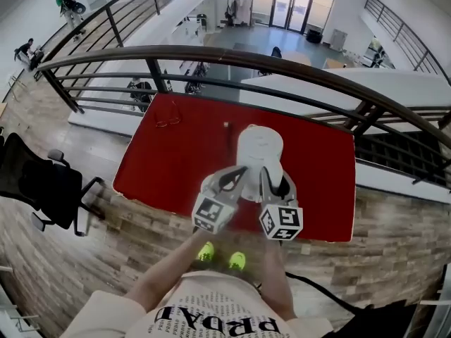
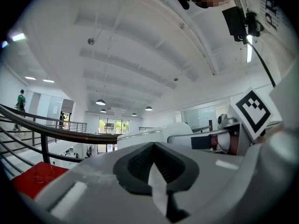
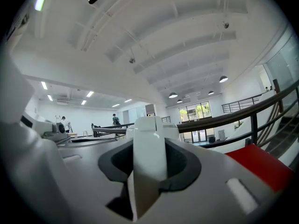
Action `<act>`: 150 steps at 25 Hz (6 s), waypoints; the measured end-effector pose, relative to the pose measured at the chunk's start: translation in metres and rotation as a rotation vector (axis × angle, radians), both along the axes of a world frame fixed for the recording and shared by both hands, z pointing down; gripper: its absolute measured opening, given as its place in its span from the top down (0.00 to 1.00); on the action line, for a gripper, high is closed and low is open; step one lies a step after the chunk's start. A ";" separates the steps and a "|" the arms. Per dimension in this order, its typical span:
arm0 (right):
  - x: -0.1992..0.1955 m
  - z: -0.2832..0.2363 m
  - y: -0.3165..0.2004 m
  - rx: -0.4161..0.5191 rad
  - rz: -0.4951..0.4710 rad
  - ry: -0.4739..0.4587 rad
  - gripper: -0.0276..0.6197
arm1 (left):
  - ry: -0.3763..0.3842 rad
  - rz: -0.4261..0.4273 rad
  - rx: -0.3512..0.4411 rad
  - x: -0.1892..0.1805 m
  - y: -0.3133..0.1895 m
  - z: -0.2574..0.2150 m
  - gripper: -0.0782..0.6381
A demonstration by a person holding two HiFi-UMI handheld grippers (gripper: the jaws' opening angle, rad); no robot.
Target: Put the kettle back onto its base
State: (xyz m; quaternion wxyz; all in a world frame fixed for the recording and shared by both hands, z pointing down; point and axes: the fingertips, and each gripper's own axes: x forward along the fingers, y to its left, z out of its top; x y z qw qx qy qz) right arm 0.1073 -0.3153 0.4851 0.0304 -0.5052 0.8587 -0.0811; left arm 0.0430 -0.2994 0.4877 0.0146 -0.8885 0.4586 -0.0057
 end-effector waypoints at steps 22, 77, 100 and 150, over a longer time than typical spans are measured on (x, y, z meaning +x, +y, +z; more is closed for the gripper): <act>-0.135 0.018 -0.002 -0.043 -0.242 -0.009 0.75 | -0.023 -0.223 -0.029 -0.144 0.008 0.009 0.89; -0.102 0.094 0.060 -0.031 -0.603 0.196 0.76 | 0.004 -0.210 -0.104 -0.120 0.063 0.047 0.88; -0.112 0.107 0.081 -0.157 -0.395 0.309 0.76 | 0.044 -0.238 -0.127 -0.110 0.095 0.058 0.88; -0.141 -0.073 0.054 0.262 -0.440 0.242 0.92 | -0.006 -0.095 0.119 -0.097 0.041 -0.065 0.88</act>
